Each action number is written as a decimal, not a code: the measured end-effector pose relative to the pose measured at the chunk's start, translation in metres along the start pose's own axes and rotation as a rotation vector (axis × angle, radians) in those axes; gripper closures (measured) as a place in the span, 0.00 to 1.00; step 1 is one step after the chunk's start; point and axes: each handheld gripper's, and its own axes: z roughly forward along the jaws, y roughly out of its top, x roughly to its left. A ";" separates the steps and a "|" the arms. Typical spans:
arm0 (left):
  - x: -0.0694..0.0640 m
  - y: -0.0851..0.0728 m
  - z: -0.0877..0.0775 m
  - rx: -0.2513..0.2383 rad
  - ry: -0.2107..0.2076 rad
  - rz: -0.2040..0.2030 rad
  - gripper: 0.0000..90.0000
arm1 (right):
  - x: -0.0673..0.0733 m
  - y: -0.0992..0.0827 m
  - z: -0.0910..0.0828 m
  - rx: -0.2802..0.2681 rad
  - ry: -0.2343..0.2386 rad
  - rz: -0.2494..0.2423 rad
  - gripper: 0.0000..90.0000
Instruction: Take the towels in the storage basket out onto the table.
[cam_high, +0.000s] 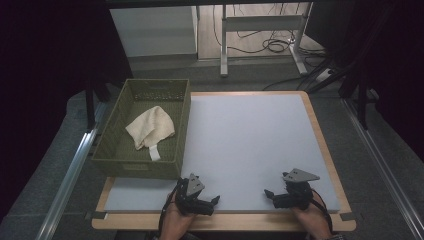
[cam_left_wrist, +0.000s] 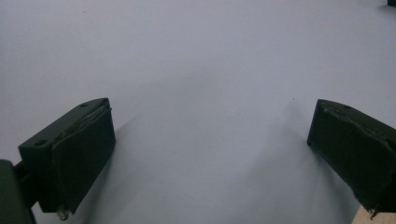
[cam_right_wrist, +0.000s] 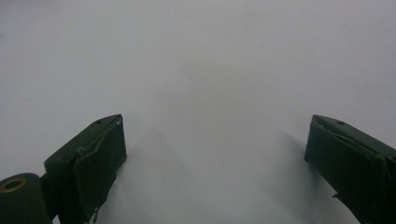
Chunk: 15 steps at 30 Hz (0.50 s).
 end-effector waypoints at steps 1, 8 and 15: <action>0.000 0.000 0.000 0.000 0.000 0.000 0.01 | 0.000 0.000 0.000 0.000 0.001 0.000 0.06; 0.000 0.000 0.000 0.000 0.000 0.000 0.01 | -0.001 0.000 0.000 -0.002 0.005 -0.002 0.06; -0.001 0.000 0.000 0.000 0.002 0.002 0.02 | -0.001 0.000 0.000 -0.001 0.007 -0.005 0.06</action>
